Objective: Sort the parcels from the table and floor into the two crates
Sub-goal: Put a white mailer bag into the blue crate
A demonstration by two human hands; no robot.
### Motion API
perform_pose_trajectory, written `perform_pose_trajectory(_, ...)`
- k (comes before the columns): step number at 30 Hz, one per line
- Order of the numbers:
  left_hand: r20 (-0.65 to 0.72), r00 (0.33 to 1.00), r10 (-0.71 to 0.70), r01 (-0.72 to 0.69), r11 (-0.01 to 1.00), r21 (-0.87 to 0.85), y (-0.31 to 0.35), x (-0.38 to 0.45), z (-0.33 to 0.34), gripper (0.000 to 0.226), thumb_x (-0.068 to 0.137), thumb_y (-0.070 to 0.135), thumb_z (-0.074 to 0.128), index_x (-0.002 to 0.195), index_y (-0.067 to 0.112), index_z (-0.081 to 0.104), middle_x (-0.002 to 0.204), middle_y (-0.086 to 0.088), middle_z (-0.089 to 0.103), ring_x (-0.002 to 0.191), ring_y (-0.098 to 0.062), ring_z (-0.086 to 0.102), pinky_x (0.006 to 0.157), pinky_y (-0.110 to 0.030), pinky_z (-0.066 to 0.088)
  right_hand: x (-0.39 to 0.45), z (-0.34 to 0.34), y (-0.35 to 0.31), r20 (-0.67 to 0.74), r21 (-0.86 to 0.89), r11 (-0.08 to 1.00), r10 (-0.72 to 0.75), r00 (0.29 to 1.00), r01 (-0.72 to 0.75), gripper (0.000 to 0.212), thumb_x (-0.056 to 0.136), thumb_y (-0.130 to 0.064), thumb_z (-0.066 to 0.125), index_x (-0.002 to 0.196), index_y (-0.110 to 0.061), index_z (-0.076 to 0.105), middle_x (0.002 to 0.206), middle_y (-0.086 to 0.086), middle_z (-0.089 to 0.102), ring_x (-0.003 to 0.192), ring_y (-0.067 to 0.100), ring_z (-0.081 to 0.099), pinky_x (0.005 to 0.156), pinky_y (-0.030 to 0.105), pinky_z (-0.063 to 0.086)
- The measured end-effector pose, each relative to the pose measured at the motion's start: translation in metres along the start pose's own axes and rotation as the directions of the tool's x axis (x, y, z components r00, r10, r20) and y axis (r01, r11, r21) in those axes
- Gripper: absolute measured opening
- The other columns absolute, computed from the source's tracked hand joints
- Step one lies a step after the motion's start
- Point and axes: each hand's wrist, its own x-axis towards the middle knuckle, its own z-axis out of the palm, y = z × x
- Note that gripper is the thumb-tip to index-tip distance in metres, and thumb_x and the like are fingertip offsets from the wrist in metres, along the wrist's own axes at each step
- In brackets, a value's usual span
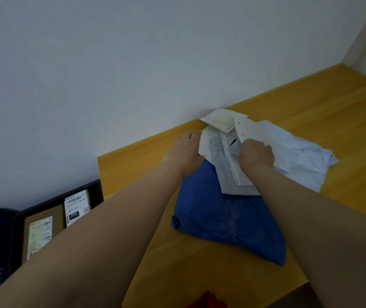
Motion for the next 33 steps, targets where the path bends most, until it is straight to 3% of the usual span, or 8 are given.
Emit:
perform_pose_trajectory(5, -0.074, 0.997, 0.033, -0.034, 0.999, -0.010, -0.029, -0.050, -0.032, 0.068, 0.097, 0.029, 0.054, 0.152, 0.011, 0.018, 0.149, -0.012, 0.033, 0.134, -0.029, 0.035, 0.104, -0.036, 0.035, -0.051, -0.034, -0.045, -0.132, 0.056, 0.996, -0.067, 0.989, 0.075, 0.024, 0.101, -0.008, 0.041, 0.123, -0.002, 0.050, 0.125, 0.016, 0.058, 0.115, 0.030, 0.056, 0.092, 0.033, 0.042)
perform_pose_trajectory(8, -0.109, 0.994, 0.020, -0.025, 0.999, -0.041, -0.060, -0.089, -0.050, 0.069, 0.097, 0.029, 0.054, 0.152, 0.012, 0.017, 0.149, -0.012, 0.031, 0.135, -0.029, 0.034, 0.105, -0.038, 0.036, -0.086, -0.052, -0.085, -0.229, 0.234, 0.966, -0.056, 0.972, 0.111, 0.021, 0.100, -0.006, 0.040, 0.118, -0.001, 0.050, 0.116, 0.018, 0.060, 0.107, 0.032, 0.058, 0.076, 0.033, 0.040)
perform_pose_trajectory(14, -0.155, 0.979, -0.132, 0.110, 0.984, -0.143, -0.142, -0.175, -0.081, 0.069, 0.097, 0.031, 0.054, 0.151, 0.009, 0.017, 0.147, -0.016, 0.033, 0.134, -0.032, 0.035, 0.107, -0.043, 0.035, -0.158, -0.065, -0.175, -0.375, 0.611, 0.761, 0.036, 0.926, 0.217, 0.022, 0.096, 0.003, 0.038, 0.108, 0.004, 0.056, 0.100, 0.019, 0.060, 0.088, 0.025, 0.052, 0.059, 0.021, 0.024)
perform_pose_trajectory(19, -0.192, 0.955, -0.228, 0.182, 0.956, -0.229, -0.200, -0.234, -0.101, 0.062, 0.098, 0.029, 0.051, 0.147, 0.005, 0.021, 0.139, -0.020, 0.039, 0.126, -0.036, 0.043, 0.103, -0.045, 0.038, -0.207, -0.052, -0.243, -0.338, 0.742, 0.639, 0.094, 0.936, 0.204, 0.021, 0.099, -0.004, 0.036, 0.101, -0.003, 0.057, 0.082, 0.002, 0.051, 0.079, 0.021, 0.046, 0.054, 0.026, 0.022)
perform_pose_trajectory(21, -0.200, 0.942, -0.271, 0.212, 0.938, -0.274, -0.220, -0.254, -0.107, 0.062, 0.099, 0.029, 0.049, 0.147, 0.003, 0.019, 0.140, -0.021, 0.037, 0.126, -0.037, 0.043, 0.103, -0.045, 0.038, -0.224, -0.045, -0.265, -0.294, 0.793, 0.582, 0.110, 0.950, 0.178, 0.024, 0.103, -0.012, 0.033, 0.100, -0.002, 0.055, 0.073, -0.002, 0.046, 0.077, 0.019, 0.046, 0.059, 0.029, 0.032)
perform_pose_trajectory(25, -0.182, 0.922, -0.342, 0.267, 0.902, -0.339, -0.253, -0.285, -0.109, 0.064, 0.100, 0.032, 0.047, 0.147, 0.000, 0.017, 0.143, -0.023, 0.034, 0.128, -0.037, 0.041, 0.104, -0.045, 0.037, -0.251, -0.035, -0.293, -0.241, 0.865, 0.475, 0.113, 0.964, 0.161, 0.029, 0.105, -0.015, 0.032, 0.106, 0.001, 0.056, 0.082, 0.004, 0.053, 0.081, 0.020, 0.051, 0.071, 0.034, 0.045)
perform_pose_trajectory(29, -0.234, 0.915, -0.328, 0.248, 0.916, -0.314, -0.274, -0.301, -0.112, 0.068, 0.099, 0.032, 0.049, 0.150, 0.005, 0.014, 0.148, -0.019, 0.028, 0.131, -0.036, 0.037, 0.105, -0.045, 0.036, -0.267, -0.035, -0.308, -0.275, 0.806, 0.547, 0.007, 0.961, 0.226, 0.028, 0.105, -0.015, 0.031, 0.100, -0.002, 0.055, 0.078, 0.005, 0.050, 0.074, 0.017, 0.045, 0.061, 0.029, 0.037)
perform_pose_trajectory(33, -0.301, 0.917, -0.260, 0.197, 0.954, -0.224, -0.284, -0.308, -0.123, 0.073, 0.098, 0.037, 0.050, 0.154, 0.014, 0.010, 0.160, -0.016, 0.008, 0.147, -0.034, 0.010, 0.115, -0.050, 0.023, -0.274, -0.042, -0.317, -0.293, 0.691, 0.617, -0.237, 0.926, 0.377, 0.028, 0.105, -0.012, 0.033, 0.108, -0.004, 0.059, 0.092, 0.011, 0.057, 0.082, 0.020, 0.049, 0.063, 0.028, 0.034)
